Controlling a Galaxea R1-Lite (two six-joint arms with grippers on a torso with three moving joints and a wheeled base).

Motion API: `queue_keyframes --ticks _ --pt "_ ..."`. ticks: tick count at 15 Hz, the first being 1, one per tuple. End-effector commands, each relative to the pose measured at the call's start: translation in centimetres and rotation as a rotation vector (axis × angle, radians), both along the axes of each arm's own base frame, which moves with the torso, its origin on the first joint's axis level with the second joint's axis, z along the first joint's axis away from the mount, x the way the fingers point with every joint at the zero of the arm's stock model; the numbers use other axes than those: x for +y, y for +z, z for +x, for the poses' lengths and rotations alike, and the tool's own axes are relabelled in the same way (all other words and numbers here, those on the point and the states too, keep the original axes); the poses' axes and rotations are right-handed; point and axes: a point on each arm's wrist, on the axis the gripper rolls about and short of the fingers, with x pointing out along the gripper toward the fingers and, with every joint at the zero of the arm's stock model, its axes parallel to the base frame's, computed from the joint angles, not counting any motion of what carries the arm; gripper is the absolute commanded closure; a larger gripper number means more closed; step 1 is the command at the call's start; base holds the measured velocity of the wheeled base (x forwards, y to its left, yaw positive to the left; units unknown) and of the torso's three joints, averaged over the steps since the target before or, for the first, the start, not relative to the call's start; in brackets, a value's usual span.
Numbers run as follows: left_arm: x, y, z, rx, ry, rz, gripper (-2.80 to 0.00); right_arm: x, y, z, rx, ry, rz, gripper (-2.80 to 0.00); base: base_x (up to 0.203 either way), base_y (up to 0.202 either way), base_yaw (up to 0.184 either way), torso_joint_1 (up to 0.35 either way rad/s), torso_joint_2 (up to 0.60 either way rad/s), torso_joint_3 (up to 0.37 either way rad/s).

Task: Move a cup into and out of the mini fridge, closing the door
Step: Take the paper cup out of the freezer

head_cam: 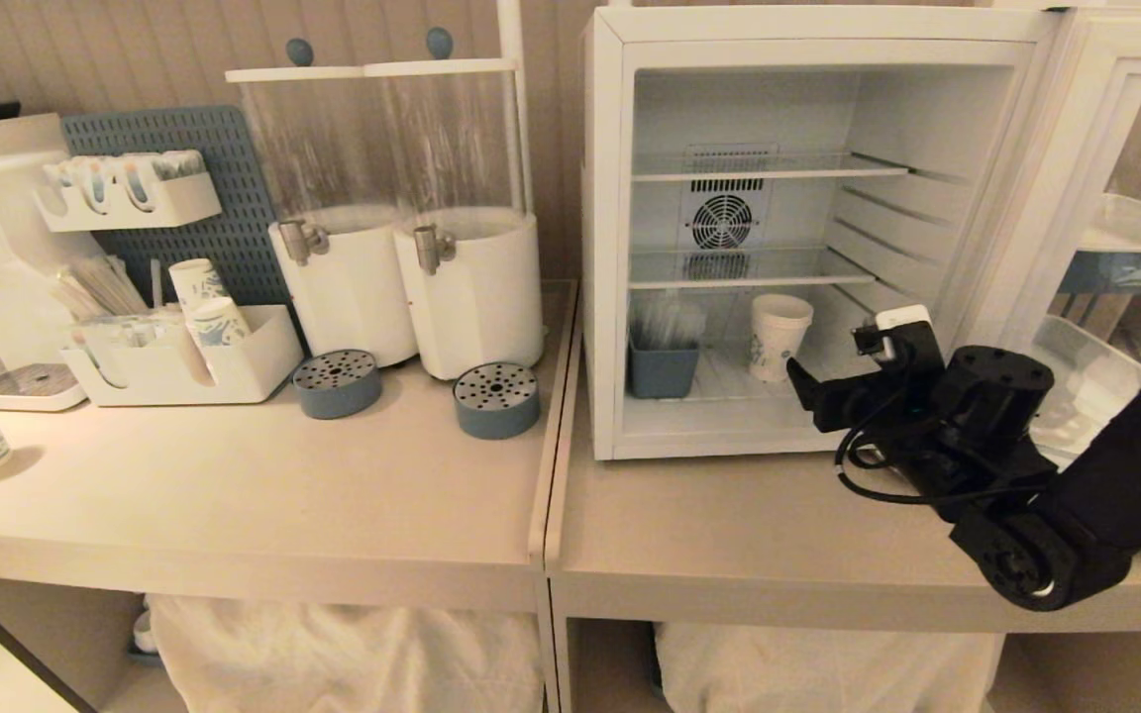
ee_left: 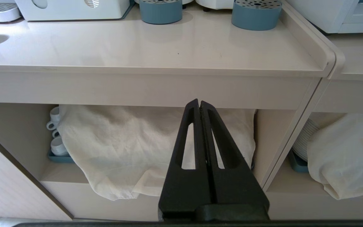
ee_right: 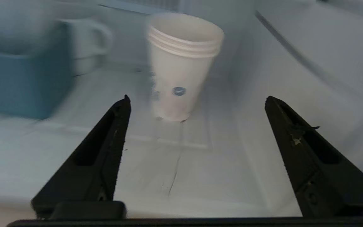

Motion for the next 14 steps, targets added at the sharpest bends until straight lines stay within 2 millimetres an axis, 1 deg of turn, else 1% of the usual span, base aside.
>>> queue_keyframes --ticks 1,4,5,8,9,10,12,14 --pt "0.0 0.0 0.0 -0.002 0.000 -0.001 0.00 0.6 -2.7 1.8 0.016 -0.037 -0.015 -2.80 0.000 0.000 0.000 0.000 0.00 0.000" --pt "0.0 0.0 0.0 -0.005 0.000 -0.002 0.00 1.2 -4.1 4.4 -0.004 -0.085 -0.030 -2.80 0.000 0.000 0.000 0.000 0.00 0.000" --pt "0.0 0.0 0.0 -0.005 0.000 -0.002 0.00 1.3 -4.2 5.1 -0.014 -0.091 -0.046 -2.80 0.000 0.000 0.000 0.000 0.00 0.000" --pt "0.0 0.0 0.0 -0.005 0.000 -0.002 0.00 1.7 -4.1 6.6 -0.003 -0.094 -0.061 -2.80 0.000 0.000 0.000 0.000 0.00 0.000" --pt "0.0 0.0 0.0 -0.007 0.002 -0.002 0.00 1.7 -3.9 6.8 -0.008 -0.094 -0.059 -2.80 0.000 0.000 0.000 0.000 0.00 0.000" --pt "0.0 0.0 0.0 -0.005 0.000 -0.002 0.00 1.9 -3.3 7.6 -0.022 -0.095 -0.055 -2.80 0.000 0.000 0.000 0.000 0.00 0.000" --pt "0.0 0.0 0.0 -0.007 0.000 -0.002 0.00 2.3 -2.8 8.9 -0.037 -0.095 -0.051 -2.80 0.000 0.000 0.000 0.000 0.00 0.000" --pt "0.0 0.0 0.0 -0.007 0.000 -0.002 0.00 2.4 -3.2 9.5 -0.016 -0.095 -0.058 -2.80 0.000 0.000 0.000 0.000 0.00 0.000"
